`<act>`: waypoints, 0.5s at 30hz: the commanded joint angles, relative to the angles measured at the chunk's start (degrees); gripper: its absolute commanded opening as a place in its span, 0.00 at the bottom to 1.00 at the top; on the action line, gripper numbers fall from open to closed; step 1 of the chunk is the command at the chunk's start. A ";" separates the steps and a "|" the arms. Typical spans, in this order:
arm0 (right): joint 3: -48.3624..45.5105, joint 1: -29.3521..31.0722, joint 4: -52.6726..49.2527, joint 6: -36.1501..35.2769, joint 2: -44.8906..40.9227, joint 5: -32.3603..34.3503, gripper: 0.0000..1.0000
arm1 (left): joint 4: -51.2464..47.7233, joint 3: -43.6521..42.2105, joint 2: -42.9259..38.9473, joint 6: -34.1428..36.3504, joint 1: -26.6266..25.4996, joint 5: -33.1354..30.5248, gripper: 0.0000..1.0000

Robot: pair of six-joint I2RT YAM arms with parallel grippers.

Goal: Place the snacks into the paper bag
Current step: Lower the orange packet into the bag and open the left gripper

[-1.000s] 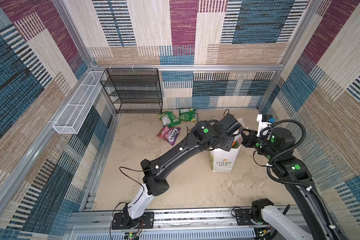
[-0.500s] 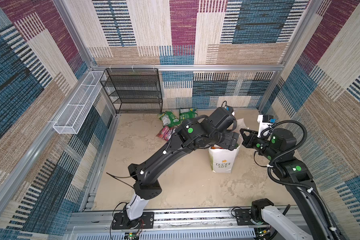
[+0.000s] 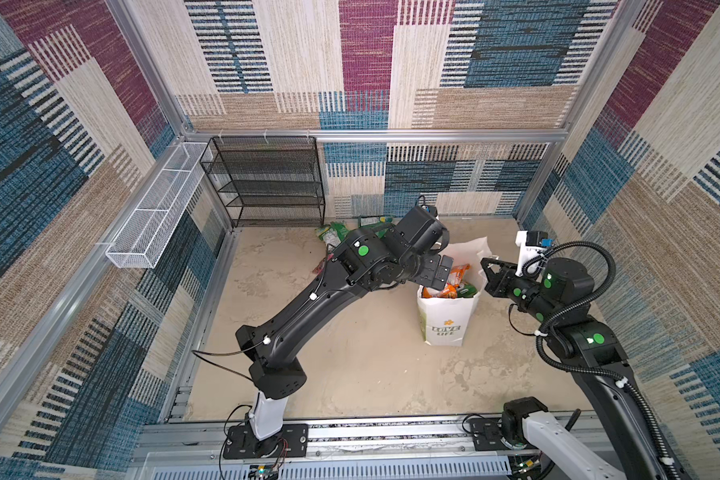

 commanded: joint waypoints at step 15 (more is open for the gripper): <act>2.90 0.07 1.68 -1.85 2.23 -3.61 0.00 | 1.77 8.17 6.89 -3.80 8.82 14.74 0.00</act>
